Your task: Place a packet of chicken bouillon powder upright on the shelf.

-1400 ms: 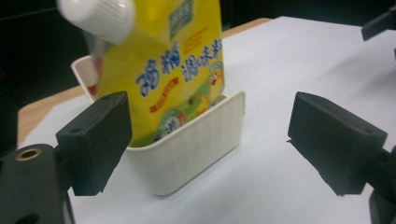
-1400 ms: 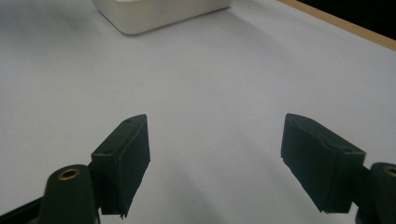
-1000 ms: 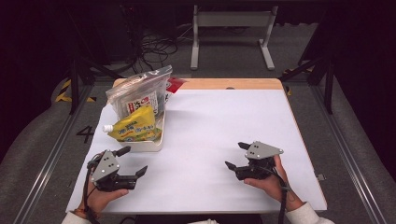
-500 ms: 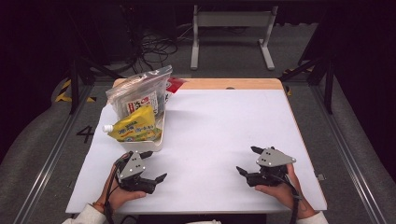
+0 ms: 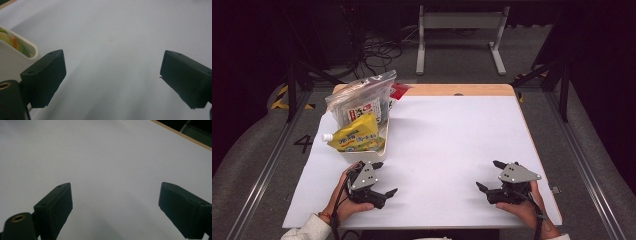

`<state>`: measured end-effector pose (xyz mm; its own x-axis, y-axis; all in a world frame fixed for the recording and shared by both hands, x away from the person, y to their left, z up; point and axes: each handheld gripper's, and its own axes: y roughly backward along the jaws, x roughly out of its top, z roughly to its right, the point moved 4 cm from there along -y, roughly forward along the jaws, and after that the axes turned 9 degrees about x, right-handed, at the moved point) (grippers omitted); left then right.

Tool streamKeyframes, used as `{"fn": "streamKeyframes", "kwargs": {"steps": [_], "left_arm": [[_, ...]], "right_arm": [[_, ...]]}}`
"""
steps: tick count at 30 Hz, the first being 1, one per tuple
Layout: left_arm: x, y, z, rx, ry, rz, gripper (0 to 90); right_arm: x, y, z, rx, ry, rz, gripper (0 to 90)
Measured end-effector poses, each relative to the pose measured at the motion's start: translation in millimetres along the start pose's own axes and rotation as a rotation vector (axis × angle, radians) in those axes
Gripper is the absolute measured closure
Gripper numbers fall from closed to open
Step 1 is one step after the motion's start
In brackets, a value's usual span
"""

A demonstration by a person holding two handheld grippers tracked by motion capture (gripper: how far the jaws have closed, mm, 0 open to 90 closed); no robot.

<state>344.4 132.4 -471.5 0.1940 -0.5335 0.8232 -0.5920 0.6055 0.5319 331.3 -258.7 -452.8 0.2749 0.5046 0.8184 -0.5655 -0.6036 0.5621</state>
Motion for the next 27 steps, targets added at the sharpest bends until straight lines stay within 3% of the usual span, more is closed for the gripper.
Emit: {"fn": "streamKeyframes", "kwargs": {"steps": [10, 27], "left_arm": [[-2.4, 2.2, -1.8, 0.01, -0.009, -0.005, 7.6], [-2.2, 0.0, -2.1, 0.014, -0.008, -0.014, 7.6]], "right_arm": [[1.0, -10.8, -7.6, 0.019, 0.017, -0.015, 10.9], [1.6, -9.4, -6.1, 0.007, 0.016, -0.007, 11.2]]}}
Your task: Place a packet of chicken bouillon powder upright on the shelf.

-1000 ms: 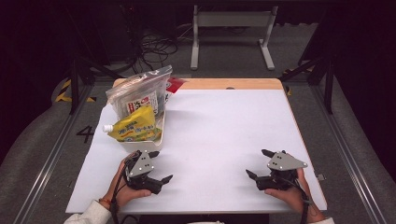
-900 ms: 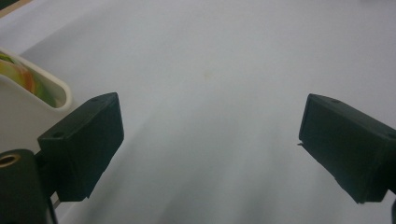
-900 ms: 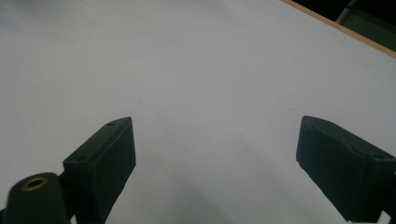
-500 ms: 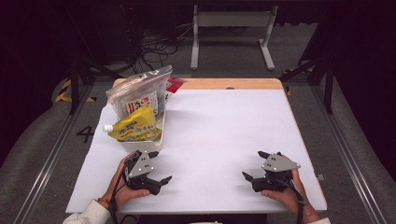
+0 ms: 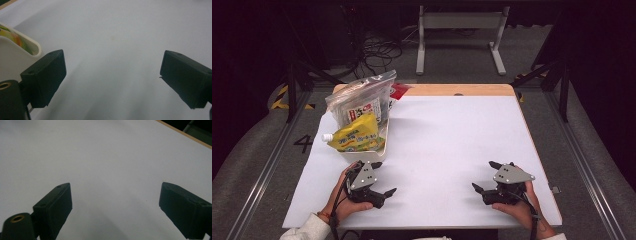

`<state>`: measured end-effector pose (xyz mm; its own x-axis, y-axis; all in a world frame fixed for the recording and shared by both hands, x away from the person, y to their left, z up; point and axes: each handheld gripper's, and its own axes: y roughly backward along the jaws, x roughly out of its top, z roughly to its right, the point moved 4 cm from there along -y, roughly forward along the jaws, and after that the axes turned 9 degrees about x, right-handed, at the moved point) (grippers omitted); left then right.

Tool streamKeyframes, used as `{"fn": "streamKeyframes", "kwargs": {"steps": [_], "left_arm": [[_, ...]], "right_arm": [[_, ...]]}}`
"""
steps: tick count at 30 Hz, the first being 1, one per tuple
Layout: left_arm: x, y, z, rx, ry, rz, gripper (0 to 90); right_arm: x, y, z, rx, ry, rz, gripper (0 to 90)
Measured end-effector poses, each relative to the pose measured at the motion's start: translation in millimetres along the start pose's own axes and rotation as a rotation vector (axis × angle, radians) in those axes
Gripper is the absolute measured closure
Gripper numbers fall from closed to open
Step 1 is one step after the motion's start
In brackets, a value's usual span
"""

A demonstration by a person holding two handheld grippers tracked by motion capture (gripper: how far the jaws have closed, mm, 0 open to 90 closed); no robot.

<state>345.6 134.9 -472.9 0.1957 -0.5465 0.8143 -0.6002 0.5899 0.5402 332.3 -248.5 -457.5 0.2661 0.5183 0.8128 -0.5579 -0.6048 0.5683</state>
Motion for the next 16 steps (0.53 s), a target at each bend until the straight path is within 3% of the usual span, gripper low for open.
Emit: {"fn": "streamKeyframes", "kwargs": {"steps": [16], "left_arm": [[1.2, -2.3, 0.5, -0.009, -0.013, -0.002, 7.4]], "right_arm": [[-0.8, 2.0, 0.3, -0.004, -0.006, 0.005, 11.4]]}}
